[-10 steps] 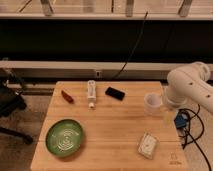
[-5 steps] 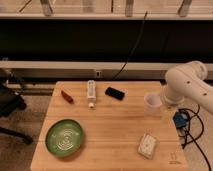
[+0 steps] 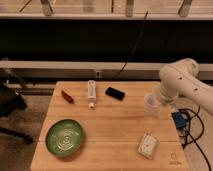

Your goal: Pick up the ceramic cup

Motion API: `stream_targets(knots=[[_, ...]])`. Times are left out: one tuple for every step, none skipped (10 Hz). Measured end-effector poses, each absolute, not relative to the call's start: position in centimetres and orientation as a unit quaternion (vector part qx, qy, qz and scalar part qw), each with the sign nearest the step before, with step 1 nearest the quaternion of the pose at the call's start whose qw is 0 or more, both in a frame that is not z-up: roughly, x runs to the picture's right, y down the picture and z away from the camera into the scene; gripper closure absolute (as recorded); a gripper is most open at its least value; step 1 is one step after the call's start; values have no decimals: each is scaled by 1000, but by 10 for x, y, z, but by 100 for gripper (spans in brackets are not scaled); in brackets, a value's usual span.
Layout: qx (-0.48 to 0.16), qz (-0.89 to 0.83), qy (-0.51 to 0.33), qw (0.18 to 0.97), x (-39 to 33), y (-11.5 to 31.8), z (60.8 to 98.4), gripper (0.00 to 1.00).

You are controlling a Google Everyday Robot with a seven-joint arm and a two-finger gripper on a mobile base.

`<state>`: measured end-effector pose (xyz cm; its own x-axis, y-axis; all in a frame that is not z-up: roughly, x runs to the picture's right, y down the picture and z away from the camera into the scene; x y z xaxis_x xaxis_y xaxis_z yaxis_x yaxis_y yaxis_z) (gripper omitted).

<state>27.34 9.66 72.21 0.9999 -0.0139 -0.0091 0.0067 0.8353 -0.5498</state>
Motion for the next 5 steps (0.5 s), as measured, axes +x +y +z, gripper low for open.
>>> stream_targets(knots=[[-287,-11,4,958,271,101,731,20],[-287,-14,2,958,270,103,737,20],[-288,-17,0,958,269,105,741,20],[-289,-19,-1,957,269,106,744,20],[-290,-20,-2,957,270,109,747,20]])
